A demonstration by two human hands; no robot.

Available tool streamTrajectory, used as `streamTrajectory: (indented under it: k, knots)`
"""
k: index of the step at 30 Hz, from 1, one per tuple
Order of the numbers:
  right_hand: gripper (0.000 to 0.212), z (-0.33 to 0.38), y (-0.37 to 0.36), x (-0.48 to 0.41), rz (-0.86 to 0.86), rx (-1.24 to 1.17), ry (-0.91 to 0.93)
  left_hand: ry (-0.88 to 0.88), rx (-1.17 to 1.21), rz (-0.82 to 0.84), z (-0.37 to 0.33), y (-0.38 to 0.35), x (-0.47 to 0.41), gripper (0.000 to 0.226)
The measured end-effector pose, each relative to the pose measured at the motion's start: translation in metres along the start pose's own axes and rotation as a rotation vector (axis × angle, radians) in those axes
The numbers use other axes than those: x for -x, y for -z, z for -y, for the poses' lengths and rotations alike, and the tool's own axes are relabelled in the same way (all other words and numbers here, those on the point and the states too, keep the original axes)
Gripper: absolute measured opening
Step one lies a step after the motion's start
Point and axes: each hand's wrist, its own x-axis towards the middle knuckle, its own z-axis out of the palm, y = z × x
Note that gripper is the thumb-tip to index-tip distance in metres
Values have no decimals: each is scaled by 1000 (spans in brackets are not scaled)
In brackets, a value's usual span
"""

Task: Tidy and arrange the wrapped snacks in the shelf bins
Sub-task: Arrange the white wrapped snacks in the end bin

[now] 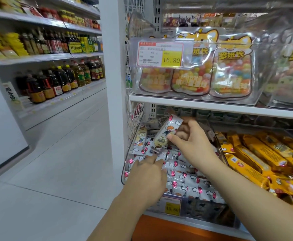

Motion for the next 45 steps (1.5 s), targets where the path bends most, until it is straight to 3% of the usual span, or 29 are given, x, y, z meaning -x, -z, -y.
streamTrajectory:
  k: [9, 13, 22, 26, 28, 31, 35, 40, 45]
  knots:
    - [26, -5, -20, -19, 153, 96, -5, -46, 93, 79, 10, 3, 10, 50]
    - [35, -6, -26, -24, 269, 151, -27, -52, 127, 49, 11, 5, 13, 49]
    - [23, 1, -27, -36, 396, 440, 81, -42, 196, 60, 12, 5, 16, 49]
    - [31, -11, -36, -29, 501, 601, 81, -64, 215, 50, 15, 5, 16, 47]
    - [32, -16, -35, -27, 507, 568, 65, -74, 224, 50, 15, 6, 16, 46]
    - [15, -12, -25, -27, 481, 513, 75, -86, 224, 52, 16, 9, 16, 46]
    - [24, -18, -20, -26, 478, 526, 85, -106, 391, -9, 23, 24, 22, 36]
    - [34, -38, -33, -20, 520, 765, 121, 3, 437, -221, 33, 31, 23, 35]
    - [17, -22, -23, -19, 601, 777, 124, -59, 304, -111, 24, 12, 17, 44]
